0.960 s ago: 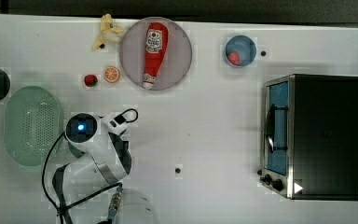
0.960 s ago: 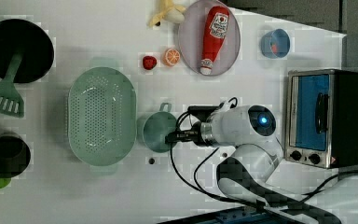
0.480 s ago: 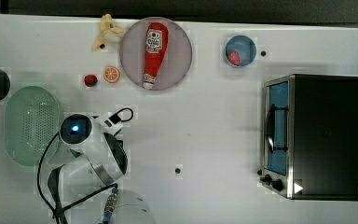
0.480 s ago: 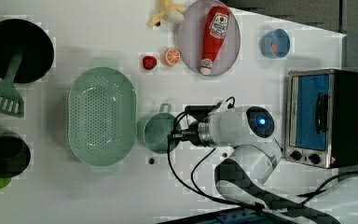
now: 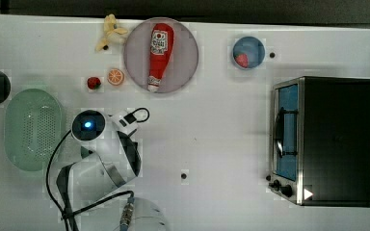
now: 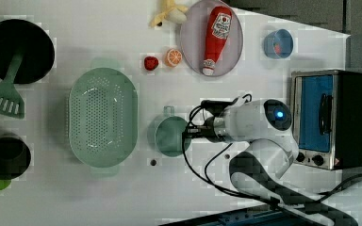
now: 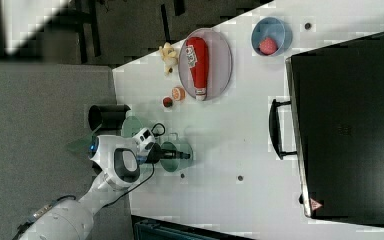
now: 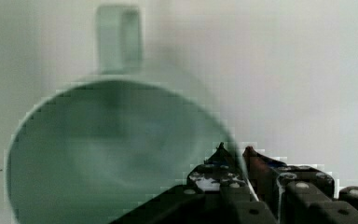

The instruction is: Drag mug left to right.

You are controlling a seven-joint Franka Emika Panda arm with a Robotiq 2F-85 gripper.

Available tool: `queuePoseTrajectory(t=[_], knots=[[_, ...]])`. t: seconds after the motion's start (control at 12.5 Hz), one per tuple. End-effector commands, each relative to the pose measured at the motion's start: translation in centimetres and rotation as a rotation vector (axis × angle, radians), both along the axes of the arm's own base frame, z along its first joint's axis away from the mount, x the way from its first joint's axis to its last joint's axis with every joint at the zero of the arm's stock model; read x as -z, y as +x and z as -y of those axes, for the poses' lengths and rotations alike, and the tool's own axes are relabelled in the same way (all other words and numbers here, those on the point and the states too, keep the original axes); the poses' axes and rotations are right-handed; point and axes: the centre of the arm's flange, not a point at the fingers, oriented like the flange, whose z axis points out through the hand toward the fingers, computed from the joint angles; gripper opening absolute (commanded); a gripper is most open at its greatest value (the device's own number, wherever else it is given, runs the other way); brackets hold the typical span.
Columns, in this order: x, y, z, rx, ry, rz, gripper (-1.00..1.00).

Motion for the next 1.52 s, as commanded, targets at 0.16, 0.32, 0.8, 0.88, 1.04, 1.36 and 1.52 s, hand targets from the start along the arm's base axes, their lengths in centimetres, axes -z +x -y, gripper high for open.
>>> queuePoseTrajectory(t=[0.16,0.32,0.8,0.88,1.04,1.36,1.52], knots=[[-0.7,2.1,4.4,0.006,0.001,0.008,-0.65],[-0.6,2.6,6.1,0.001,0.007,0.011,-0.65],[-0.3,3.8,12.0,-0.040,0.018,0.015,-0.65],[-0.4,4.0,13.0,-0.039,0.017,0.017,-0.65],[-0.4,4.2,14.9,-0.026,0.011,0.017,-0.65],[-0.4,4.5,18.3,-0.070,0.016,0.018,-0.65],[-0.3,4.6,20.1,-0.077,0.015,0.017,-0.65]])
